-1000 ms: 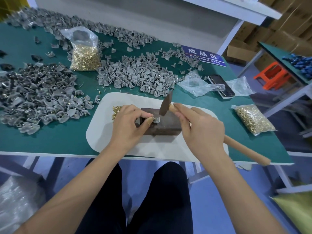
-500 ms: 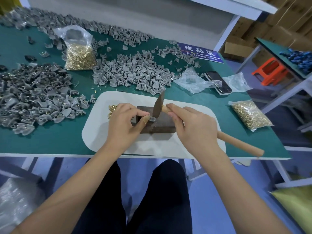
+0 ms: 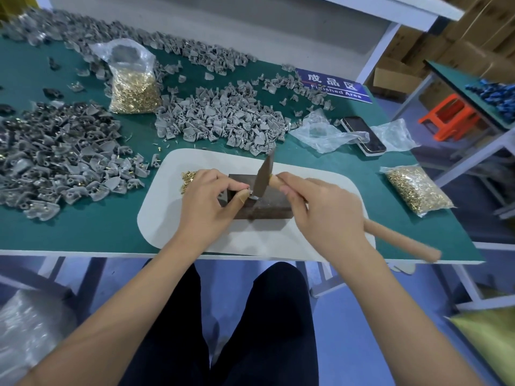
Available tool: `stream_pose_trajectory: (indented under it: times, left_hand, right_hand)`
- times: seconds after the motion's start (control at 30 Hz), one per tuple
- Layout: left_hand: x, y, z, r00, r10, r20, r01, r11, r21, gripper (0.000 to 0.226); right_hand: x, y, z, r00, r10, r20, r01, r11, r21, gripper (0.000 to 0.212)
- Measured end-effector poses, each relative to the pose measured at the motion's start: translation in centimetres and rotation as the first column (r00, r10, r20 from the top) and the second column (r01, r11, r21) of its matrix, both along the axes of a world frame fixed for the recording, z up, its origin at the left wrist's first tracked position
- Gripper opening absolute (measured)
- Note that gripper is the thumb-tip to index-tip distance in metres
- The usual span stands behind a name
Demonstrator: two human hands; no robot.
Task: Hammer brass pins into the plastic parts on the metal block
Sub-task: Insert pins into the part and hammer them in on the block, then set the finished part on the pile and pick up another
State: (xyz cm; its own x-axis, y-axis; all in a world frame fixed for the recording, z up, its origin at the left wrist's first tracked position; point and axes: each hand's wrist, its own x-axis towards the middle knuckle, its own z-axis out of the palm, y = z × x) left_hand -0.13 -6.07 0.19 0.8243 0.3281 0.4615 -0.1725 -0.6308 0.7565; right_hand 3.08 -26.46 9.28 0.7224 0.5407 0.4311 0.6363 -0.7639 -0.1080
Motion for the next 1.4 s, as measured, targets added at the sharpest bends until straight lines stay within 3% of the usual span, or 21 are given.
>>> stream_pose_trajectory:
  times: [0.07,0.13,0.2,0.3,0.37,0.53,0.7,0.77,0.87,0.97,1.1,1.2,1.4]
  left_hand:
    - [-0.1,0.0,0.1,1.000,-0.002,-0.016,0.002,1.000,0.001,0.006]
    - [-0.2,0.0,0.3,1.000,0.002,-0.026,-0.002,1.000,0.001,0.006]
    - [-0.3,0.0,0.2,1.000,0.002,-0.023,-0.002,1.000,-0.004,0.006]
    - [-0.4,-0.1,0.2,0.999,-0.025,-0.022,0.025,1.000,-0.019,0.005]
    - [-0.5,-0.1,0.2,0.999,-0.030,-0.026,0.029,0.998,-0.050,0.004]
    - [-0.5,0.1,0.2,0.999,0.006,-0.035,-0.008,0.999,-0.053,0.007]
    - [-0.6,0.1,0.3,1.000,-0.003,-0.027,0.002,0.999,-0.038,0.008]
    - [-0.6,0.1,0.2,1.000,-0.004,-0.020,0.003,1.000,-0.030,0.011]
    - [-0.5,0.0,0.2,1.000,-0.017,0.020,0.017,0.999,-0.027,0.009]
    - [-0.4,0.0,0.3,0.998,-0.011,0.064,0.012,1.000,-0.016,0.007]
    - [-1.0,-0.1,0.6,0.995,-0.028,0.094,0.028,1.000,-0.003,0.011]
    - [-2.2,1.2,0.7,0.996,-0.025,0.085,0.027,0.999,-0.022,0.013]
    - [-4.8,6.1,0.9,0.975,0.220,0.013,-0.221,0.972,0.086,0.010]
  right_hand:
    - [0.9,-0.7,0.7,0.996,-0.047,0.082,0.047,0.999,-0.001,0.031]
    - [1.4,-1.1,0.5,0.989,-0.144,0.027,0.139,0.982,0.128,0.032]
    - [2.1,-1.3,-0.7,0.962,-0.204,-0.182,0.243,0.944,0.222,0.026]
    - [3.4,-2.5,-2.7,0.829,-0.200,-0.522,0.387,0.879,0.278,0.016]
    - [3.9,-3.1,-3.6,0.747,-0.208,-0.631,0.492,0.812,0.315,0.016]
    - [3.8,-2.6,-4.9,0.697,-0.480,-0.532,0.634,0.759,0.146,0.017]
    - [3.0,-2.2,-5.3,0.710,-0.581,-0.398,0.627,0.779,-0.017,0.022]
    - [2.5,-1.6,-5.1,0.755,-0.525,-0.392,0.593,0.802,0.068,0.024]
    - [1.9,0.3,-4.5,0.940,-0.159,-0.301,0.276,0.874,0.399,0.012]
    - [1.2,2.7,-4.0,0.957,0.107,-0.268,0.029,0.889,0.457,0.009]
    - [1.1,4.8,-3.6,0.916,0.188,-0.354,-0.010,0.894,0.448,0.012]
    - [1.1,6.1,-3.4,0.916,0.227,-0.330,-0.065,0.897,0.436,0.008]
    - [0.9,11.7,-3.8,0.936,0.194,-0.295,-0.066,0.916,0.395,0.005]
